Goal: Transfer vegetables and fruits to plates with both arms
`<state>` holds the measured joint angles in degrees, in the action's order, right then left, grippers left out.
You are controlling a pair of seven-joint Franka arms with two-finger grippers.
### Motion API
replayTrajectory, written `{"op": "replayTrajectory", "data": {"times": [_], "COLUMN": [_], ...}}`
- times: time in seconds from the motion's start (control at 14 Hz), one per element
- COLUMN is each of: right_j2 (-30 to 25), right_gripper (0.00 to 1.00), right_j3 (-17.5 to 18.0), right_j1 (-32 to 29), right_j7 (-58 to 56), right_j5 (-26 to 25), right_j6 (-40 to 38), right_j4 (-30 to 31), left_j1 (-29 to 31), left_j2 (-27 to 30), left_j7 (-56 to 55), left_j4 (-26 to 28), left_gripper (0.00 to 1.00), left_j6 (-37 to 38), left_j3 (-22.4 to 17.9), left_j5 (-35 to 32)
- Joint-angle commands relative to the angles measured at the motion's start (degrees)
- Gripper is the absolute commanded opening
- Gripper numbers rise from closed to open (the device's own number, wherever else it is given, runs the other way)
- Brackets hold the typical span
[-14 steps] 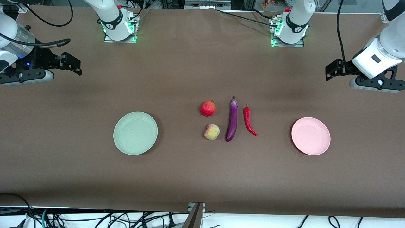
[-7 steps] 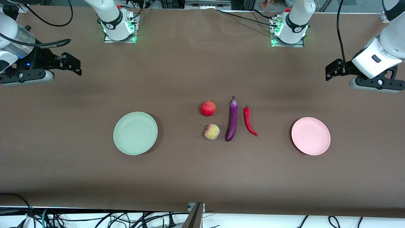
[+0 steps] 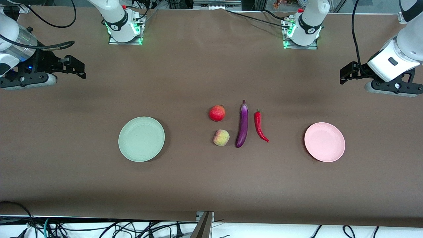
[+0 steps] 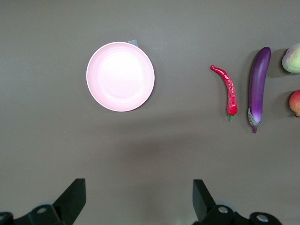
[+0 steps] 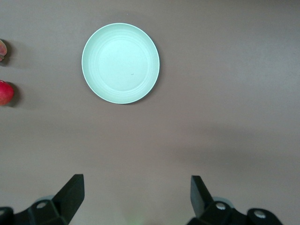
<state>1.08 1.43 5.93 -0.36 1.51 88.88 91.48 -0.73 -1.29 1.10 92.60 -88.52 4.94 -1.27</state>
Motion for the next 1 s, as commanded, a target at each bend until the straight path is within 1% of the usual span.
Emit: {"op": "replayTrajectory", "data": {"times": [0.0,0.71,0.79,0.86,0.93], "right_j2": [-0.11,-0.11,0.24,1.81,3.04], "right_gripper": [1.0,1.0,1.0,1.0,1.0], "right_j3": [0.24,0.33,0.33,0.33,0.33], "right_j1": [-0.04,0.31,1.7,3.11,5.12], "right_j7": [0.45,0.71,0.8,0.97,3.5], "right_j5": [-0.01,0.08,0.08,0.25,0.25], "right_j6": [0.24,0.33,0.77,1.47,3.3], "right_j4": [0.01,0.1,0.01,-0.16,-0.25], "left_j1": [0.03,0.03,0.12,0.12,0.03], "left_j2": [-0.12,-0.12,-0.12,-0.12,-0.12], "left_j7": [-0.4,-0.4,-0.4,-0.4,-0.48], "left_j4": [-1.19,-1.19,-1.1,-1.1,-1.1], "left_gripper": [1.0,1.0,1.0,1.0,1.0], "left_j6": [1.25,1.33,1.33,1.33,1.33], "left_j3": [0.33,0.25,0.25,0.25,0.25], "left_j5": [-0.48,-0.57,-0.57,-0.57,-0.57]}}
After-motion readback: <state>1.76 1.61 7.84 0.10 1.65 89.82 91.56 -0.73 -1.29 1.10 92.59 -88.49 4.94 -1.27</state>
